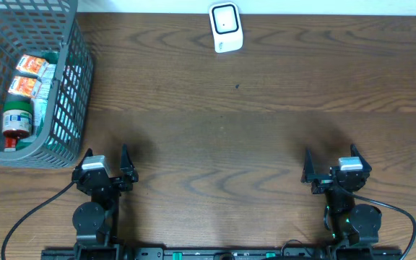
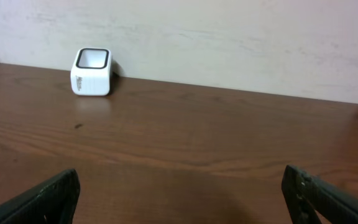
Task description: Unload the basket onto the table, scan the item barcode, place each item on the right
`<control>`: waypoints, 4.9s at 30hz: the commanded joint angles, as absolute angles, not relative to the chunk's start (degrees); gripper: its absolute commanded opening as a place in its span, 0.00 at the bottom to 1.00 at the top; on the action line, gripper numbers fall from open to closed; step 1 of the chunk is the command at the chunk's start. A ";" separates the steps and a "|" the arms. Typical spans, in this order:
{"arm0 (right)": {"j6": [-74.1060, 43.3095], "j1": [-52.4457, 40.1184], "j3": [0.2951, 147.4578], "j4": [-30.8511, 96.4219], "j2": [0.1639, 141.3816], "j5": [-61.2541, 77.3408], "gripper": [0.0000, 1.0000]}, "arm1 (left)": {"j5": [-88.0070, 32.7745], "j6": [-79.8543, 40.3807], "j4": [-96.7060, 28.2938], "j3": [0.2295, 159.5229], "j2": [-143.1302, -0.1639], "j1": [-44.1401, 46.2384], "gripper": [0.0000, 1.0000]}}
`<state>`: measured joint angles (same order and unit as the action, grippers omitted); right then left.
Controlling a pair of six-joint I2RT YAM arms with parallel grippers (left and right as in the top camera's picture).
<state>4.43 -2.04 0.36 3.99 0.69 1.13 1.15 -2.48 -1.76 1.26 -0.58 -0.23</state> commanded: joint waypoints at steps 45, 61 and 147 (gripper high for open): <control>4.78 -1.43 0.32 4.21 0.38 1.56 0.99 | -17.37 -7.86 -3.55 1.02 -0.36 -0.40 0.83; 4.78 -1.43 0.32 4.21 0.38 1.56 0.99 | -17.32 -14.90 -29.67 41.06 -15.99 -0.43 0.83; 4.78 -1.43 0.32 4.21 0.38 1.56 0.99 | -11.00 15.18 -75.20 130.50 -135.52 -39.75 0.85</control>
